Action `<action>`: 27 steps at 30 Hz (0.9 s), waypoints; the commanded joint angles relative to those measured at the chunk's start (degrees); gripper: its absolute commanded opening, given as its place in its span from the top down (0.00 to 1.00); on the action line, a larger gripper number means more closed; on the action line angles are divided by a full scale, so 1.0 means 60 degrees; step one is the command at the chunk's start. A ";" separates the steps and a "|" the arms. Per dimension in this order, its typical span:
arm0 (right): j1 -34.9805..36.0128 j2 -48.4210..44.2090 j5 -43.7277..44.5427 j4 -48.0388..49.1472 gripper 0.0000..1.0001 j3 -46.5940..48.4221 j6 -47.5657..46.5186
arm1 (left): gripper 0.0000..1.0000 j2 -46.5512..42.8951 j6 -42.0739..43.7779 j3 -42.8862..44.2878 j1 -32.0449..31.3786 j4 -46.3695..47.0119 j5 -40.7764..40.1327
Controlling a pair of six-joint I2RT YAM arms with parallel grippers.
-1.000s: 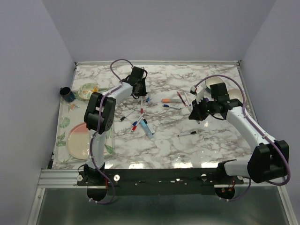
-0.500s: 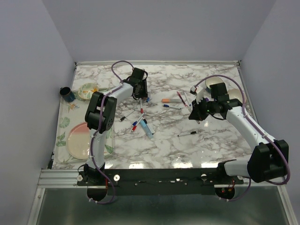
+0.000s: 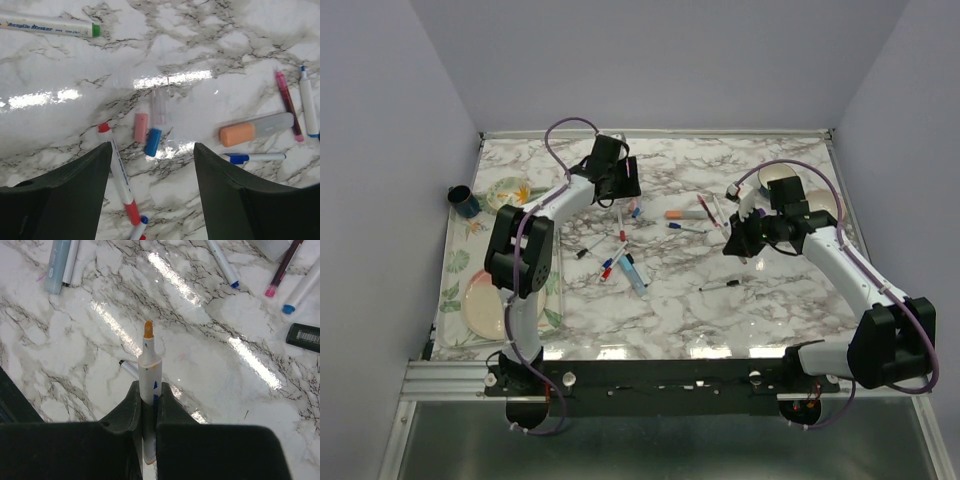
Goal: Open the pen caps
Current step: Place the barrel on the table with the right arm
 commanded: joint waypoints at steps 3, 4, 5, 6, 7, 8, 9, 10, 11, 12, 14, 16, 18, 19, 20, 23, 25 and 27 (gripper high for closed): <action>-0.0101 0.0163 0.0219 0.0139 0.99 -0.0077 0.0096 | 0.21 -0.2046 0.0172 -0.1145 0.0121 0.0831 0.0126; -0.0130 0.0178 0.0262 0.0153 0.99 -0.0092 0.0096 | 0.20 -0.2440 0.0201 -0.1277 0.0136 0.0861 0.0126; -0.0116 0.0193 0.0292 0.0182 0.99 -0.0077 0.0125 | 0.19 -0.2647 0.0244 -0.1510 0.0150 0.0875 0.0024; -0.0130 0.0207 0.0336 0.0197 0.99 -0.0077 0.0111 | 0.19 -0.2866 0.0288 -0.1628 0.0151 0.0861 -0.0064; -0.0130 0.0237 0.0365 0.0212 0.99 -0.0077 0.0125 | 0.18 -0.3332 0.0303 -0.1746 0.0151 0.0875 -0.0137; -0.0130 0.0251 0.0409 0.0241 0.99 -0.0063 0.0125 | 0.17 -0.3598 0.0361 -0.2022 0.0165 0.0934 -0.0196; -0.0159 0.0251 0.0482 0.0256 0.98 -0.0063 0.0154 | 0.17 -0.4094 0.0391 -0.2156 0.0165 0.0949 -0.0225; -0.0159 0.0266 0.0526 0.0285 0.98 -0.0034 0.0155 | 0.15 -0.4360 0.0406 -0.2273 0.0165 0.0949 -0.0240; -0.0188 0.0281 0.0555 0.0329 0.97 -0.0019 0.0184 | 0.15 -0.4609 0.0449 -0.2492 0.0165 0.0905 -0.0255; -0.0203 0.0310 0.0599 0.0344 0.97 0.0025 0.0184 | 0.14 -0.4858 0.0508 -0.2581 0.0165 0.0847 -0.0240; -0.0233 0.0412 0.0716 0.0402 0.97 0.0098 0.0228 | 0.11 -0.5620 0.0567 -0.2858 0.0165 0.0643 -0.0211; -0.0233 0.0529 0.0775 0.0402 0.95 0.0171 0.0242 | 0.10 -0.6422 0.0728 -0.3079 0.0165 0.0525 -0.0153; -0.0233 0.0806 0.0805 0.0373 0.95 0.0347 0.0228 | 0.08 -0.6967 0.0859 -0.3503 0.0165 0.0349 -0.0182; -0.0233 0.0895 0.0848 0.0344 0.94 0.0449 0.0228 | 0.06 -0.7521 0.1020 -0.3679 0.0165 0.0305 -0.0254; -0.0218 0.0983 0.0878 0.0286 0.94 0.0508 0.0199 | 0.06 -0.7802 0.1094 -0.4043 0.0180 0.0246 -0.0298; -0.0247 0.1408 0.1039 0.0169 0.94 0.0845 0.0082 | 0.05 -0.8799 0.1562 -0.4834 0.0165 0.0129 -0.0445; -0.0247 0.1729 0.1185 0.0066 0.94 0.1211 0.0038 | 0.04 -0.9383 0.1767 -0.5217 0.0165 0.0099 -0.0533; -0.0262 0.1950 0.1229 -0.0051 0.95 0.1474 0.0023 | 0.04 -0.9737 0.2031 -0.5773 0.0151 0.0143 -0.0839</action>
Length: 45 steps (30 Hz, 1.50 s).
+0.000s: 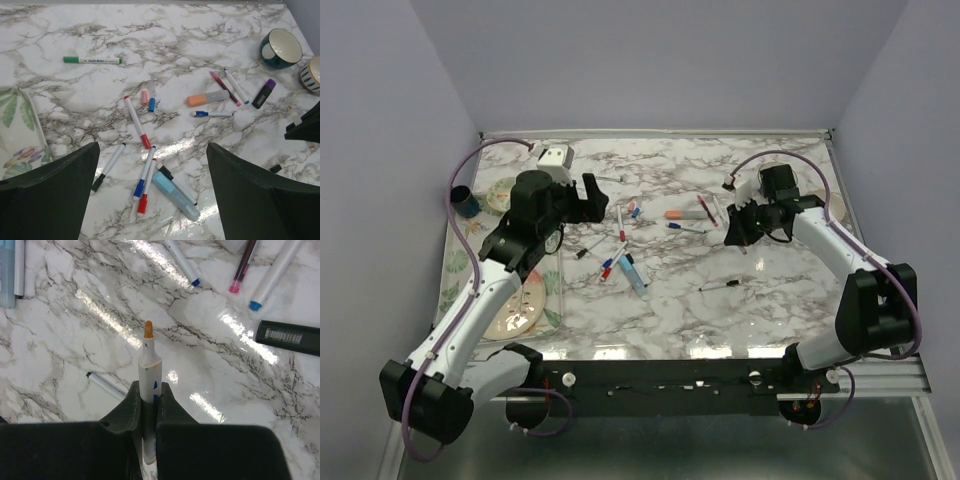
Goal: Open the pen caps
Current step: Place the barrel on the table with the right arm
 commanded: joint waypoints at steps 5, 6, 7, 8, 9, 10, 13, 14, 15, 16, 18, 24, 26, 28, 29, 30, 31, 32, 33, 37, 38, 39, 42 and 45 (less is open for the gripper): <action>-0.0098 0.1290 0.0582 -0.0398 0.94 0.1614 -0.0094 | 0.01 -0.1491 0.0995 -0.1699 0.0056 -0.0165 -0.0908; -0.0113 0.1408 0.0626 -0.0413 0.94 0.1731 -0.0079 | 0.01 -0.1565 0.1038 -0.1728 0.0056 -0.0152 -0.0981; -0.0127 0.1511 0.0655 -0.0443 0.94 0.1834 -0.0079 | 0.01 -0.1710 0.1053 -0.1787 0.0056 -0.0122 -0.0996; -0.0142 0.1758 0.0684 -0.0515 0.94 0.2052 -0.0094 | 0.01 -0.1770 0.1082 -0.1860 0.0056 -0.0108 -0.1025; -0.0157 0.1862 0.0699 -0.0560 0.95 0.2156 -0.0108 | 0.01 -0.1814 0.1083 -0.1860 0.0056 -0.0107 -0.1069; -0.0215 0.1979 0.0714 -0.0589 0.94 0.2258 -0.0123 | 0.01 -0.1887 0.1097 -0.1875 0.0056 -0.0107 -0.1113; -0.0274 0.2390 0.0787 -0.0692 0.94 0.2669 -0.0138 | 0.01 -0.1931 0.1097 -0.1875 0.0056 -0.0093 -0.1099; -0.0303 0.2478 0.0816 -0.0721 0.94 0.2757 -0.0152 | 0.01 -0.1931 0.1126 -0.1875 0.0056 -0.0093 -0.1113; -0.0332 0.2595 0.0831 -0.0736 0.94 0.2946 -0.0167 | 0.01 -0.1946 0.1112 -0.1890 0.0056 -0.0093 -0.1099; -0.0347 0.2784 0.0904 -0.0736 0.94 0.3049 -0.0152 | 0.01 -0.1946 0.1112 -0.1875 0.0056 -0.0107 -0.1084; -0.0391 0.3020 0.0948 -0.0809 0.94 0.3385 -0.0182 | 0.01 -0.1931 0.1127 -0.1875 0.0056 -0.0107 -0.1113; -0.0464 0.4001 0.1285 -0.1014 0.93 0.4075 -0.0269 | 0.01 -0.1932 0.1127 -0.1890 0.0056 -0.0107 -0.1055; -0.0464 0.4468 0.1300 -0.1160 0.93 0.4454 -0.0313 | 0.01 -0.1931 0.1127 -0.1890 0.0041 -0.0093 -0.1025; -0.0464 0.4777 0.1271 -0.1292 0.93 0.4792 -0.0313 | 0.01 -0.1946 0.1127 -0.1904 0.0056 -0.0093 -0.1025; -0.0450 0.4952 0.1256 -0.1423 0.93 0.5156 -0.0299 | 0.01 -0.1932 0.1127 -0.1890 0.0056 -0.0093 -0.1025; -0.0464 0.5230 0.1241 -0.1482 0.92 0.5305 -0.0270 | 0.01 -0.1917 0.1141 -0.1904 0.0056 -0.0093 -0.1040; -0.0464 0.5392 0.1169 -0.1541 0.92 0.5451 -0.0255 | 0.01 -0.1917 0.1141 -0.1904 0.0056 -0.0093 -0.1040; -0.0464 0.5524 0.1124 -0.1658 0.92 0.5612 -0.0240 | 0.01 -0.1917 0.1141 -0.1904 0.0056 -0.0093 -0.1054; -0.0464 0.5743 0.1066 -0.1731 0.92 0.5846 -0.0211 | 0.01 -0.1917 0.1156 -0.1904 0.0056 -0.0093 -0.1069; -0.0450 0.6154 0.0875 -0.1907 0.90 0.6287 -0.0123 | 0.01 -0.1888 0.1156 -0.1904 0.0056 -0.0107 -0.1055; -0.0464 0.6228 0.0875 -0.1922 0.89 0.6346 -0.0108 | 0.01 -0.1873 0.1156 -0.1904 0.0056 -0.0093 -0.1055; -0.0450 0.6301 0.0890 -0.1937 0.88 0.6419 -0.0094 | 0.01 -0.1873 0.1156 -0.1904 0.0056 -0.0093 -0.1055; -0.0464 0.6550 0.0977 -0.2025 0.86 0.6712 -0.0035 | 0.01 -0.1844 0.1156 -0.1904 0.0056 -0.0093 -0.1040; -0.0450 0.6872 0.0890 -0.2215 0.85 0.7049 0.0009 | 0.01 -0.1829 0.1170 -0.1904 0.0056 -0.0093 -0.1054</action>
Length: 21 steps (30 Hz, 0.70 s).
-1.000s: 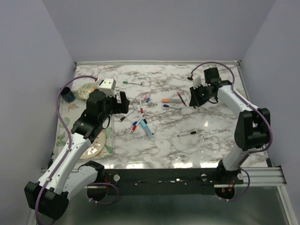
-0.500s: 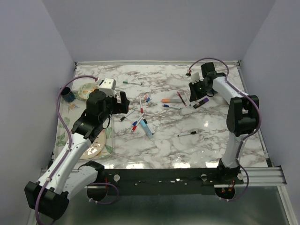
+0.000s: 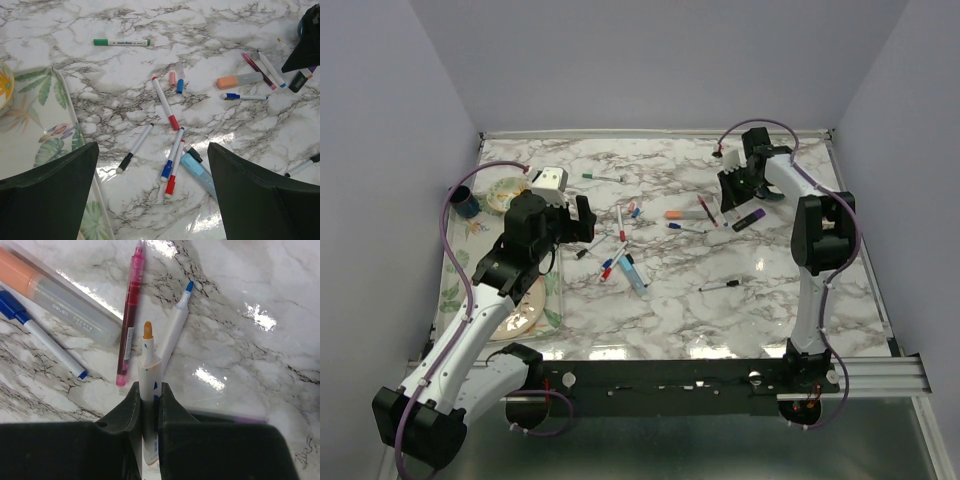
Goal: Open the pen caps
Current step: Place the barrel on the table with the right arm
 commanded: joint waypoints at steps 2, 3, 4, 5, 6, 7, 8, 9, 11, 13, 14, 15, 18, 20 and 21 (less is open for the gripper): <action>-0.0027 0.0720 -0.0276 -0.0601 0.84 0.0769 0.0184 | 0.01 -0.0011 0.0169 -0.0032 0.0070 0.0071 -0.0177; 0.0002 0.0779 -0.0277 -0.0617 0.82 0.0814 0.0213 | 0.01 -0.0011 0.0169 -0.0047 0.0056 0.0071 -0.0206; -0.0012 0.0809 -0.0277 -0.0646 0.81 0.0843 0.0213 | 0.01 -0.0026 0.0183 -0.0047 0.0056 0.0071 -0.0206; -0.0013 0.0853 -0.0277 -0.0661 0.81 0.0873 0.0213 | 0.01 -0.0026 0.0183 -0.0047 0.0056 0.0071 -0.0206; 0.0002 0.0897 -0.0291 -0.0690 0.78 0.0887 0.0228 | 0.01 -0.0026 0.0183 -0.0047 0.0056 0.0071 -0.0206; -0.0012 0.0912 -0.0306 -0.0690 0.78 0.0902 0.0242 | 0.01 -0.0026 0.0183 -0.0047 0.0056 0.0071 -0.0206; -0.0013 0.0926 -0.0335 -0.0690 0.78 0.0902 0.0257 | 0.01 -0.0026 0.0183 -0.0047 0.0056 0.0071 -0.0206; 0.0002 0.0927 -0.0350 -0.0690 0.75 0.0902 0.0272 | 0.01 -0.0026 0.0183 -0.0047 0.0056 0.0071 -0.0206; -0.0013 0.0927 -0.0350 -0.0704 0.75 0.0902 0.0257 | 0.01 -0.0026 0.0183 -0.0047 0.0056 0.0071 -0.0206; -0.0013 0.0941 -0.0335 -0.0690 0.73 0.0917 0.0272 | 0.01 -0.0026 0.0183 -0.0047 0.0056 0.0071 -0.0206; 0.0002 0.0941 -0.0335 -0.0690 0.72 0.0917 0.0286 | 0.01 -0.0026 0.0183 -0.0047 0.0056 0.0086 -0.0206; 0.0002 0.0941 -0.0335 -0.0690 0.72 0.0917 0.0301 | 0.01 -0.0040 0.0183 -0.0047 0.0056 0.0071 -0.0206; -0.0013 0.0927 -0.0379 -0.0719 0.68 0.0917 0.0301 | 0.01 -0.0026 0.0183 -0.0047 0.0056 0.0071 -0.0206; -0.0013 0.0927 -0.0408 -0.0734 0.68 0.0902 0.0316 | 0.01 -0.0040 0.0198 -0.0047 0.0056 0.0071 -0.0206; -0.0013 0.0912 -0.0408 -0.0734 0.66 0.0888 0.0301 | 0.01 -0.0055 0.0198 -0.0047 0.0056 0.0071 -0.0206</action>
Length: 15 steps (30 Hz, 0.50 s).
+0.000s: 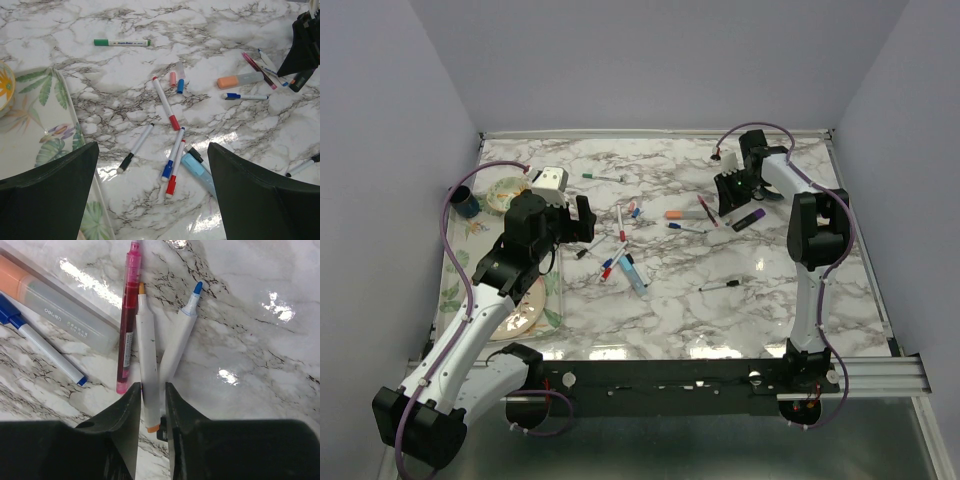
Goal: Open the pen caps
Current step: Place the barrel on the table with the right arm
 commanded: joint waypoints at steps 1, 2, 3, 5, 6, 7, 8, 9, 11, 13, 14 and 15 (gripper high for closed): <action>-0.0013 0.0147 -0.0237 -0.0257 0.66 0.0235 0.0072 | 0.01 -0.0041 0.0158 -0.0047 0.0056 0.0057 -0.0220; -0.0013 0.0147 -0.0252 -0.0257 0.66 0.0221 0.0072 | 0.01 -0.0055 0.0158 -0.0047 0.0056 0.0071 -0.0221; -0.0013 0.0132 -0.0237 -0.0257 0.66 0.0206 0.0072 | 0.01 -0.0055 0.0158 -0.0047 0.0056 0.0071 -0.0221; -0.0013 0.0118 -0.0267 -0.0257 0.65 0.0163 0.0086 | 0.01 -0.0040 0.0173 -0.0047 0.0056 0.0071 -0.0221; -0.0013 0.0103 -0.0281 -0.0257 0.65 0.0162 0.0101 | 0.01 -0.0040 0.0173 -0.0047 0.0056 0.0071 -0.0221; -0.0013 0.0088 -0.0281 -0.0257 0.65 0.0148 0.0101 | 0.01 -0.0040 0.0173 -0.0047 0.0056 0.0071 -0.0235; -0.0013 0.0074 -0.0296 -0.0228 0.65 0.0119 0.0086 | 0.01 -0.0026 0.0173 -0.0047 0.0056 0.0071 -0.0235; -0.0013 0.0045 -0.0310 -0.0227 0.64 0.0089 0.0086 | 0.01 -0.0026 0.0173 -0.0061 0.0056 0.0057 -0.0235; -0.0013 -0.0072 -0.0354 -0.0184 0.61 0.0031 0.0101 | 0.01 -0.0026 0.0173 -0.0047 0.0056 0.0071 -0.0235; 0.0002 -0.0247 -0.0369 -0.0154 0.60 -0.0071 0.0101 | 0.01 -0.0011 0.0173 -0.0061 0.0056 0.0071 -0.0235; 0.0002 -0.0321 -0.0413 -0.0125 0.60 -0.0101 0.0101 | 0.01 -0.0011 0.0173 -0.0061 0.0056 0.0071 -0.0235; 0.0002 -0.0394 -0.0413 -0.0125 0.60 -0.0159 0.0101 | 0.01 0.0003 0.0173 -0.0061 0.0056 0.0071 -0.0235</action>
